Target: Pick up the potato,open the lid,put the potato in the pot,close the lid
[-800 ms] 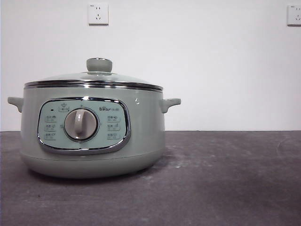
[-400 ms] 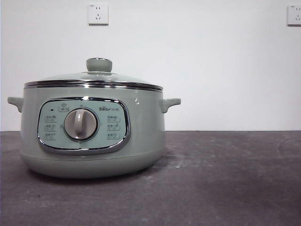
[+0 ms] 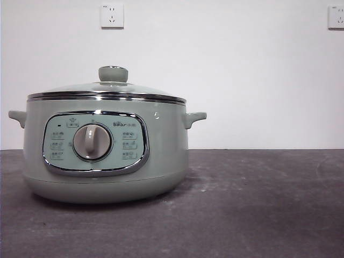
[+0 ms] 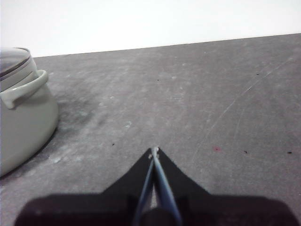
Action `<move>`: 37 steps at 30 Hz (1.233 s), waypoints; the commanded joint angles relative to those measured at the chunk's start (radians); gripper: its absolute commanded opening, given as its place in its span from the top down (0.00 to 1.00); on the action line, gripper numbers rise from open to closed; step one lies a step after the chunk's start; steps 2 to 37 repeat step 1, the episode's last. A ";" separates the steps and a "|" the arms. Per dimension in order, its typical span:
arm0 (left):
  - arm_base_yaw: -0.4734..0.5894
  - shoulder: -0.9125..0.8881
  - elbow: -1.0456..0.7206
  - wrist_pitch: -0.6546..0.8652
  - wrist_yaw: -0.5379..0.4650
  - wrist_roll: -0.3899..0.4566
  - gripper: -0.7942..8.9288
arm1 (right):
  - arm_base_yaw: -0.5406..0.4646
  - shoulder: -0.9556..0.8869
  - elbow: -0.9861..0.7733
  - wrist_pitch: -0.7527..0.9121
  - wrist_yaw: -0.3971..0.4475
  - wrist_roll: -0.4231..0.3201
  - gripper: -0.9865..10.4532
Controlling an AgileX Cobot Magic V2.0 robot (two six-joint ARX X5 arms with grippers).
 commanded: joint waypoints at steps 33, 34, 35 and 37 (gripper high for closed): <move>0.003 -0.001 -0.014 0.001 -0.001 0.011 0.92 | 0.002 -0.003 -0.010 -0.010 0.003 0.010 0.91; 0.003 -0.001 -0.014 0.001 -0.001 0.011 0.92 | 0.002 -0.003 -0.010 -0.010 0.003 0.010 0.91; 0.003 -0.001 -0.014 0.001 -0.001 0.011 0.92 | 0.002 -0.003 -0.010 -0.010 0.003 0.010 0.91; 0.003 -0.001 -0.014 0.001 -0.001 0.011 0.92 | 0.002 -0.003 -0.010 -0.010 0.003 0.010 0.91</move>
